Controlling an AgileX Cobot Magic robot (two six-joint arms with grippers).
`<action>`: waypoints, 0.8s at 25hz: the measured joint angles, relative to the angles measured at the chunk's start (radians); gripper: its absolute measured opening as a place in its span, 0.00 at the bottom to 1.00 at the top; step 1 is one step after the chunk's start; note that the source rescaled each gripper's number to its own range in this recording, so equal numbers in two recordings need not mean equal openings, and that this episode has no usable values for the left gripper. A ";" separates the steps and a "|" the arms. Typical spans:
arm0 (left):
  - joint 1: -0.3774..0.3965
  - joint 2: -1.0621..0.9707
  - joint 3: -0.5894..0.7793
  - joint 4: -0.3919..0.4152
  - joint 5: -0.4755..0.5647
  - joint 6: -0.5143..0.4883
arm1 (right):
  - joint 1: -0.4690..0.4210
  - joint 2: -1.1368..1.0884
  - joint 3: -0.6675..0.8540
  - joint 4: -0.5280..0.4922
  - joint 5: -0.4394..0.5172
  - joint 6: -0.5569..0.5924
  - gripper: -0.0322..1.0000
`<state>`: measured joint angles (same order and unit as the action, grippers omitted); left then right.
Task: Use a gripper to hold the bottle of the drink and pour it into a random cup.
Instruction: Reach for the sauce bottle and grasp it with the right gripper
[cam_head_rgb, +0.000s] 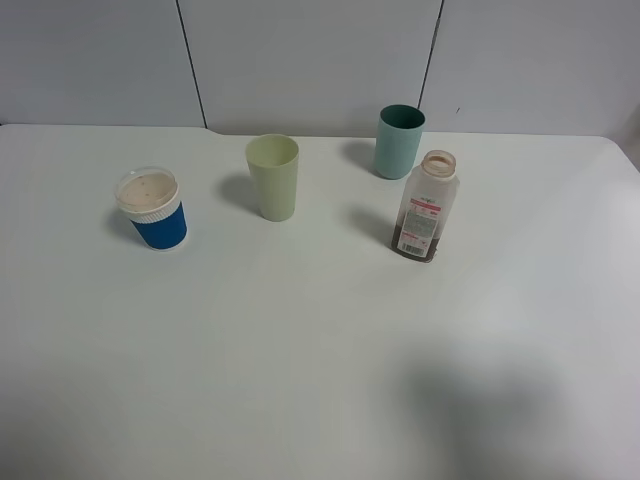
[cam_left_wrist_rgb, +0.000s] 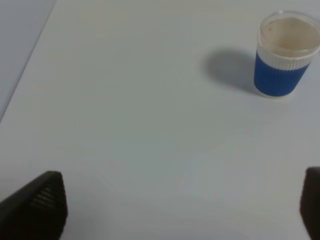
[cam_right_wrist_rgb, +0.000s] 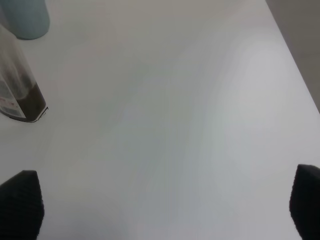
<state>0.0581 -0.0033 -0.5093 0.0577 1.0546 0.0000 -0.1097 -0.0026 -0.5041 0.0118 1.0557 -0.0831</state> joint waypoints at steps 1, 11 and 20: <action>0.000 0.000 0.000 0.000 0.000 0.000 | 0.000 0.000 0.000 0.000 0.000 0.000 1.00; 0.000 0.000 0.000 0.000 0.000 0.000 | 0.000 0.000 0.000 0.000 0.000 0.000 1.00; 0.000 0.000 0.000 0.000 0.000 0.000 | 0.000 0.000 0.000 0.000 0.000 0.000 1.00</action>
<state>0.0581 -0.0033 -0.5093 0.0577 1.0546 0.0000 -0.1097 -0.0026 -0.5041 0.0118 1.0557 -0.0831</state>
